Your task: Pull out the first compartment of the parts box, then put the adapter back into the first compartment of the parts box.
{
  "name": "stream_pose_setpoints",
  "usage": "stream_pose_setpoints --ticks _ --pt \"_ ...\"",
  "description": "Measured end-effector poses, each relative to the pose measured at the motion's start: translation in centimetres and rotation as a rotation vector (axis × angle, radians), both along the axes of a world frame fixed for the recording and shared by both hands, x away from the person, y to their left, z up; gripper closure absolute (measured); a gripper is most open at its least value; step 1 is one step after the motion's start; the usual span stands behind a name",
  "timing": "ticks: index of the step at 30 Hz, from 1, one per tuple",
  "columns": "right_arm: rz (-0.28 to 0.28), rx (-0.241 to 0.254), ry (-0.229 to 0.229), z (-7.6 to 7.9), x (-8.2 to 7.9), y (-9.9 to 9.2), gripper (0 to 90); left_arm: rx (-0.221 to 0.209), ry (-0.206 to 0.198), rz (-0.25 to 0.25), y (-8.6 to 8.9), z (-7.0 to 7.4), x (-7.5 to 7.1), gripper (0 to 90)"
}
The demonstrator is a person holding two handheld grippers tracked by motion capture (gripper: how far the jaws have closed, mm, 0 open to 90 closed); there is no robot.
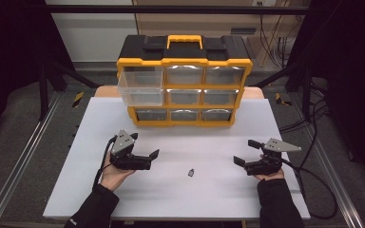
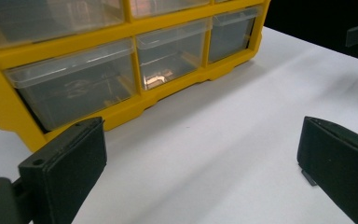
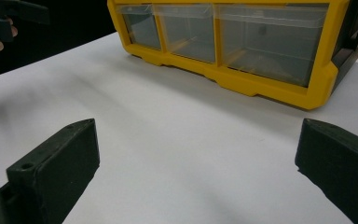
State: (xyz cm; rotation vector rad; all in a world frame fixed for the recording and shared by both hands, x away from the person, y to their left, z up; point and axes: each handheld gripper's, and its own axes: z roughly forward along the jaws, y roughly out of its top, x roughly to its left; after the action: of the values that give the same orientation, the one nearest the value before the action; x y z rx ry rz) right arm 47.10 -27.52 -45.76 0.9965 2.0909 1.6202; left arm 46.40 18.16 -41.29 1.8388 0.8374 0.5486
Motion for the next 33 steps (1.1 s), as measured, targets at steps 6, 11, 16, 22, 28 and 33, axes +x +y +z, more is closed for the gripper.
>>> stream_pose_setpoints --ticks 6,11,16,22,28,33 --pt "0.0 -0.003 0.007 -0.1 0.0 0.1 0.4 0.009 0.021 -0.037 -0.9 -0.4 -0.2 0.6" --pt "-0.001 -0.004 0.005 -0.1 0.0 0.1 0.3 0.016 0.024 -0.052 -1.7 -0.6 -0.4 0.6" --pt "-0.001 -0.004 0.006 -0.1 0.0 0.1 0.3 0.028 0.036 -0.071 -2.4 -0.9 -0.5 0.5" --pt "-0.001 -0.003 0.006 -0.1 0.0 0.1 0.3 0.008 0.053 -0.087 -2.9 -0.9 -0.6 0.6" --pt "0.001 -0.004 0.008 -0.1 0.1 0.1 0.4 0.004 0.056 -0.103 -3.5 -0.7 -0.7 0.6" --pt "0.0 -0.004 0.006 -0.1 0.0 0.1 0.3 0.003 0.065 -0.117 -4.2 -0.5 -0.9 0.6"
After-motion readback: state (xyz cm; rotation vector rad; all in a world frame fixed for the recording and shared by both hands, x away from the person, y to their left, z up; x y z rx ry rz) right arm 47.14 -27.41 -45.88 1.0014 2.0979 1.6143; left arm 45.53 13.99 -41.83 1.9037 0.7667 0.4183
